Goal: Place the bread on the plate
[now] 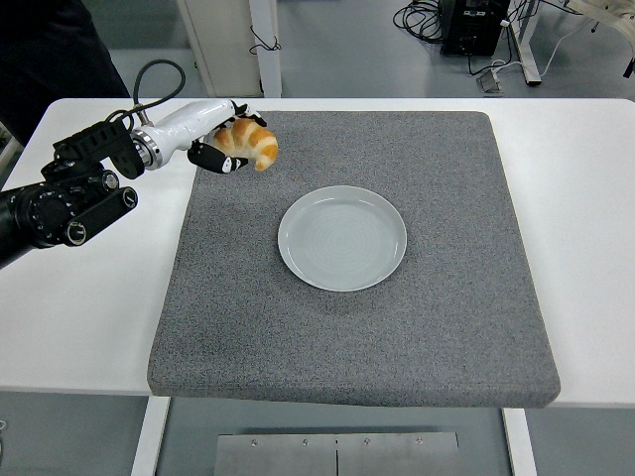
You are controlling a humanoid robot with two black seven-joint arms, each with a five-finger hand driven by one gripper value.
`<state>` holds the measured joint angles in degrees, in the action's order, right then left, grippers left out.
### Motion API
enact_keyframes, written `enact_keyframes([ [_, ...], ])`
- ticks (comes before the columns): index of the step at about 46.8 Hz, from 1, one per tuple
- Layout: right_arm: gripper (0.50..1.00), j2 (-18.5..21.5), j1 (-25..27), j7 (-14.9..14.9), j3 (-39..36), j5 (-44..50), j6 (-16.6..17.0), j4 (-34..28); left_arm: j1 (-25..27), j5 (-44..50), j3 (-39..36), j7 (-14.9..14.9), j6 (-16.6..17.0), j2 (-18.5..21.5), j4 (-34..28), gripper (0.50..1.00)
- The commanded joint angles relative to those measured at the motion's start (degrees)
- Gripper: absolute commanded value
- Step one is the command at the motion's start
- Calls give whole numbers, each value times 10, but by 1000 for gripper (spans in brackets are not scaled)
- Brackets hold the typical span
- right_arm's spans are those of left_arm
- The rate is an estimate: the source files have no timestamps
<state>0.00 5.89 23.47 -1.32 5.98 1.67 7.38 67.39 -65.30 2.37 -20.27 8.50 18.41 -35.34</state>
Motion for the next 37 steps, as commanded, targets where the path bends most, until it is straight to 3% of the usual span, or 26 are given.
enact_keyframes([
  [1, 1000, 0, 0, 0, 0, 0, 0, 0, 16, 3, 4, 0, -2, 12, 0, 611],
  [37, 1000, 0, 0, 0, 0, 0, 0, 0, 84, 25, 7, -4, -23, 21, -8, 613],
])
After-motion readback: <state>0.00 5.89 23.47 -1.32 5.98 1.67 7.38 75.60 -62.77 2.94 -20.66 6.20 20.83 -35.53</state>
